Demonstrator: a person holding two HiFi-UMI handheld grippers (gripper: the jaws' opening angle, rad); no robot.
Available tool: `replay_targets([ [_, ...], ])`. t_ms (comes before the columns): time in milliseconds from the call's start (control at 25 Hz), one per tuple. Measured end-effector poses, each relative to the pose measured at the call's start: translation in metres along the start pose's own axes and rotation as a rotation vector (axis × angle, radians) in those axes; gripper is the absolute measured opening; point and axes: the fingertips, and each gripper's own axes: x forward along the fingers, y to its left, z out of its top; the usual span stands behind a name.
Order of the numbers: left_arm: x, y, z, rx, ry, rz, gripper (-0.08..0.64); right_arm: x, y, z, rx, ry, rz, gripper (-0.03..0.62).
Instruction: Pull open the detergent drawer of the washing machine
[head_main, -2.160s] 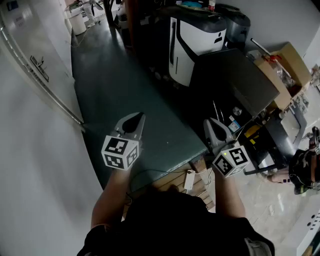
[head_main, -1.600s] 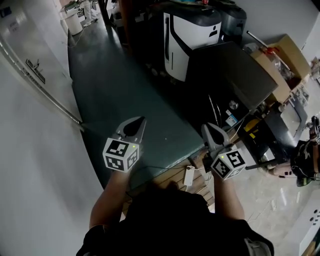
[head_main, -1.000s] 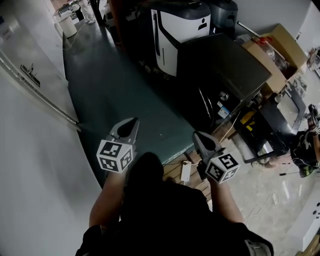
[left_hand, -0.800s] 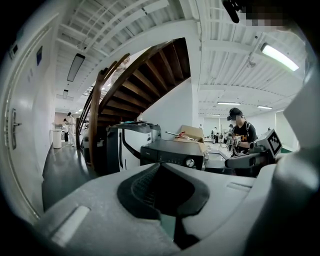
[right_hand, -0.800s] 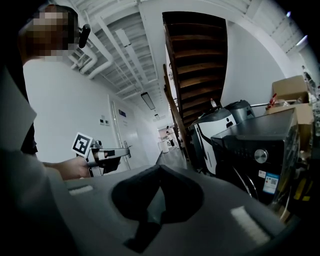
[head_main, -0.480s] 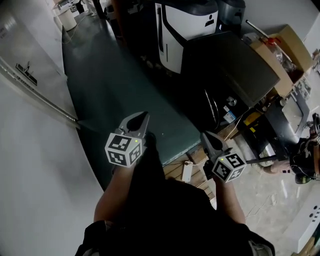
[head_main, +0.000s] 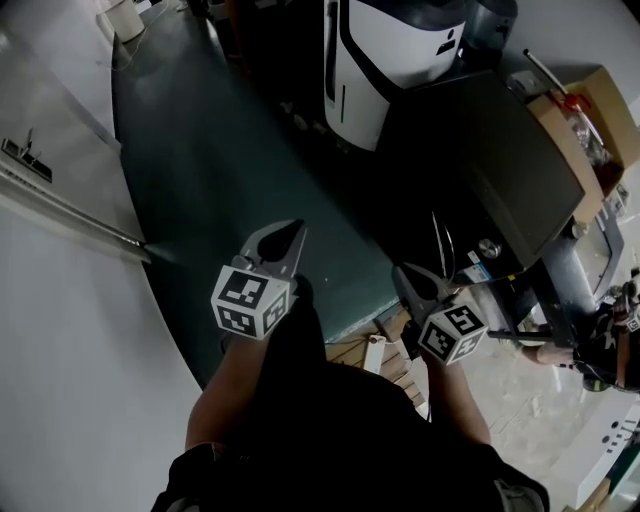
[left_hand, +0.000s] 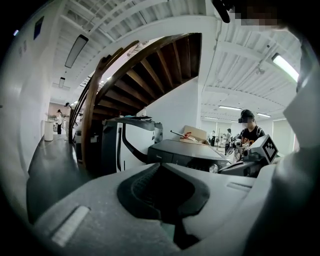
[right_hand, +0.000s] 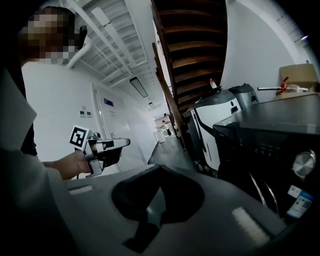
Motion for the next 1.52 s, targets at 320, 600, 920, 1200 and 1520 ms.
replay_targets([
  [320,0.096,0.155,0.027,-0.031,0.052,-0.004,0.011,0.169,-0.036,0.074,-0.024,0.089,-0.008,0.003],
  [600,0.151,0.236,0.065,-0.066,0.139,-0.038,0.011,0.253,-0.040,0.159,-0.018,0.107,-0.020,0.003],
  [920,0.210,0.226,0.093,-0.075,0.179,-0.139,0.011,0.261,-0.088,0.205,0.047,0.086,-0.114,0.003],
  [1200,0.285,0.193,0.130,0.000,0.185,-0.223,0.011,0.248,-0.160,0.244,0.059,0.043,-0.173,0.003],
  [1520,0.354,0.129,0.147,0.118,0.260,-0.341,0.011,0.210,-0.228,0.254,0.117,0.016,-0.230,0.003],
])
